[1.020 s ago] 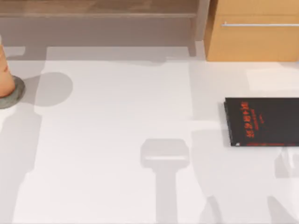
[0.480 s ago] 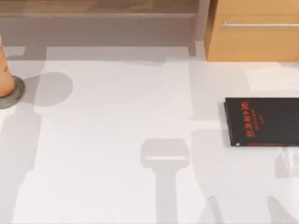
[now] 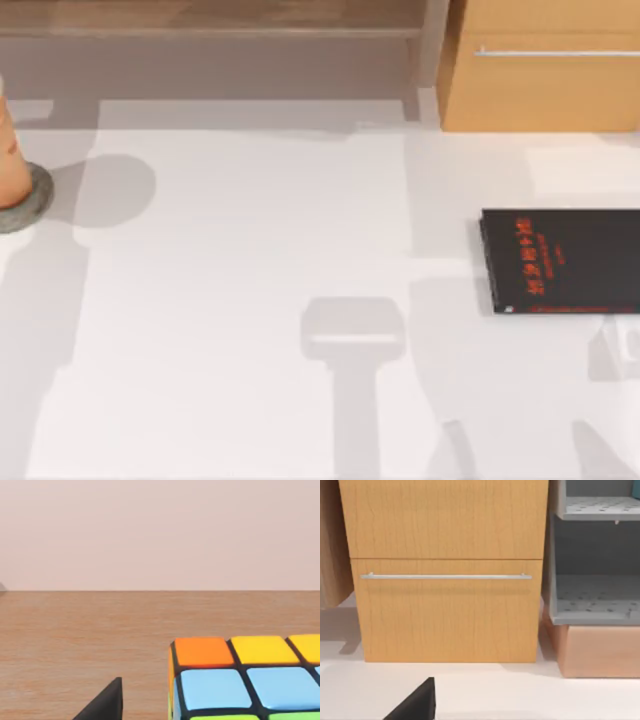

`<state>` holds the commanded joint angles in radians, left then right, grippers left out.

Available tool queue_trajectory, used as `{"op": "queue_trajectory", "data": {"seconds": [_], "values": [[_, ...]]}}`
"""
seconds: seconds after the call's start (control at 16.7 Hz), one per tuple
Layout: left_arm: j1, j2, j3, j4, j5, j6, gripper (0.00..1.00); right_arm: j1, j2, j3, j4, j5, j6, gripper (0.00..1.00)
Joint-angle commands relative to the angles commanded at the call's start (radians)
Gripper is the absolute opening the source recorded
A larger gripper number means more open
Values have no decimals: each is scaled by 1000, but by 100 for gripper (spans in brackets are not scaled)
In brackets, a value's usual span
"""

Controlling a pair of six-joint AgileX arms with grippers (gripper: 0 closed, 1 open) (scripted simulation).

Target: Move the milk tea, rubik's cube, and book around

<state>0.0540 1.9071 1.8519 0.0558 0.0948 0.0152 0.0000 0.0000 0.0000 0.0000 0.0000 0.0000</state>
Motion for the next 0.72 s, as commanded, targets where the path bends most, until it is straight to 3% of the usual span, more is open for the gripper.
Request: {"op": "queue_trajectory", "data": {"seconds": [0.72], "values": [[5, -124, -159, 35, 5, 1, 100, 0, 0, 0, 0, 0, 0, 100]]}}
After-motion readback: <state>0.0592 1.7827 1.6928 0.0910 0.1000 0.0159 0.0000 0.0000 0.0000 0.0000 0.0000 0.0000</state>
